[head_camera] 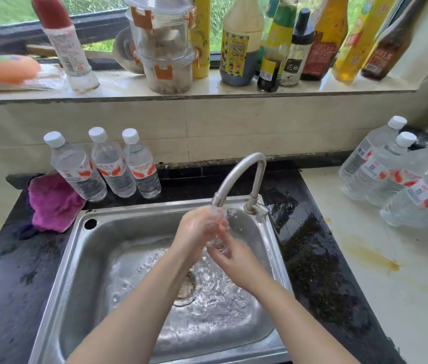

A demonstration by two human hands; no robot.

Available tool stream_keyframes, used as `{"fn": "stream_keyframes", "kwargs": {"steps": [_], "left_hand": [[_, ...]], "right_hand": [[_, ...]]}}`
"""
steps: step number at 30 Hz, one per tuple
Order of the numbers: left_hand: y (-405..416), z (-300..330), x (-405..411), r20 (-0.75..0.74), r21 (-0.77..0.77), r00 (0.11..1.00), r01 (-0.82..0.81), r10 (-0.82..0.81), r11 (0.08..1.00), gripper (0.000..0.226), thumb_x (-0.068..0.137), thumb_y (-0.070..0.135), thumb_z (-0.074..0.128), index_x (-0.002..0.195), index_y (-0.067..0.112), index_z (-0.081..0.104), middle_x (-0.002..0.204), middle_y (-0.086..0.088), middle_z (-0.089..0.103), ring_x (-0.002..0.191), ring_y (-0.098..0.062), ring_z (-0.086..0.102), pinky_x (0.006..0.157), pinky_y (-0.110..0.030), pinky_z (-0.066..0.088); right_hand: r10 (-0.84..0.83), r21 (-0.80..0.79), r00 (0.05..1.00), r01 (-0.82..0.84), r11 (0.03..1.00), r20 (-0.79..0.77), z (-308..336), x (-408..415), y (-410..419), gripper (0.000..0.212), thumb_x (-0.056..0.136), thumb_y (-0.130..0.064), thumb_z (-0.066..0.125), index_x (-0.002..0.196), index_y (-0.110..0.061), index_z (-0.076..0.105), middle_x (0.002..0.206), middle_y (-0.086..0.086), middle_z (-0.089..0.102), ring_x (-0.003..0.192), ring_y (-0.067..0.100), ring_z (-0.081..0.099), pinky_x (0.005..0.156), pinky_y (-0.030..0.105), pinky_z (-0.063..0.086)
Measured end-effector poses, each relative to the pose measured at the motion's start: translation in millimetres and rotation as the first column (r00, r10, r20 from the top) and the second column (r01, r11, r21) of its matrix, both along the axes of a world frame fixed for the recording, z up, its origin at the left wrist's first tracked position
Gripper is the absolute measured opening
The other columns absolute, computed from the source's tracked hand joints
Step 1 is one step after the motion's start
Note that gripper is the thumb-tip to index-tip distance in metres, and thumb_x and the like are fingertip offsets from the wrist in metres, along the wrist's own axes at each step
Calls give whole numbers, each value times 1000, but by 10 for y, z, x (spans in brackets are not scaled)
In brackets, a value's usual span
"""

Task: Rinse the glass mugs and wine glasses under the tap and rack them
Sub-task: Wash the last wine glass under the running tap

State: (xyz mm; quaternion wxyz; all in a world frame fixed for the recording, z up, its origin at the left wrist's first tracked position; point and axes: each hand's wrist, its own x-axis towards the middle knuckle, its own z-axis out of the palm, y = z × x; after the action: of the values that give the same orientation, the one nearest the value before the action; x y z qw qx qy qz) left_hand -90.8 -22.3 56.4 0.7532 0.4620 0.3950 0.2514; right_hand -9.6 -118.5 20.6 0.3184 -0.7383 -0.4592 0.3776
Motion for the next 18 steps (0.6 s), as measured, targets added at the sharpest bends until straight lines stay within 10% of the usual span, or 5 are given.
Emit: {"fn": "stream_keyframes", "kwargs": {"steps": [3,6,10,15,18], "left_hand": [[157,110,-49,-301,307,930,305,-212,902,20,95,17,50,79,9,58,72,-3,53,58,-12,46,55,-24,40],[235,244,38,-740,412,627,708,-243,573,28,99,28,38,88,11,57,86,-6,60,68,-16,50,64,-29,43],[333,251,174,-765,276,596,645,-242,713,29,99,17,36,79,6,55,69,-4,47,56,-13,45,51,-17,36],[183,48,54,-195,-7,975,107,-106,994,24,96,27,45,85,10,59,61,0,49,47,-12,39,48,-24,31],[-84,-101,-82,-9,-41,998,57,-57,998,43,100,39,36,102,7,64,87,0,69,78,-13,63,71,-24,47]], "right_hand": [[41,-60,995,-36,998,90,11,102,37,48,92,-44,51,135,-25,45,121,-5,60,90,10,60,80,29,48],[70,-76,990,-61,995,123,-22,159,37,44,89,-47,51,128,-27,51,107,-6,62,72,5,57,65,25,47],[-5,-20,999,6,1000,33,-59,52,17,32,91,-44,53,119,-29,53,108,-7,62,81,6,60,71,22,48],[-76,27,993,79,997,-87,-12,13,66,18,91,-42,54,105,-31,53,82,-8,59,65,4,50,58,18,39],[-122,35,974,132,991,-193,-51,-12,107,24,91,-42,56,112,-32,55,98,-12,65,86,4,61,72,18,46]]}}
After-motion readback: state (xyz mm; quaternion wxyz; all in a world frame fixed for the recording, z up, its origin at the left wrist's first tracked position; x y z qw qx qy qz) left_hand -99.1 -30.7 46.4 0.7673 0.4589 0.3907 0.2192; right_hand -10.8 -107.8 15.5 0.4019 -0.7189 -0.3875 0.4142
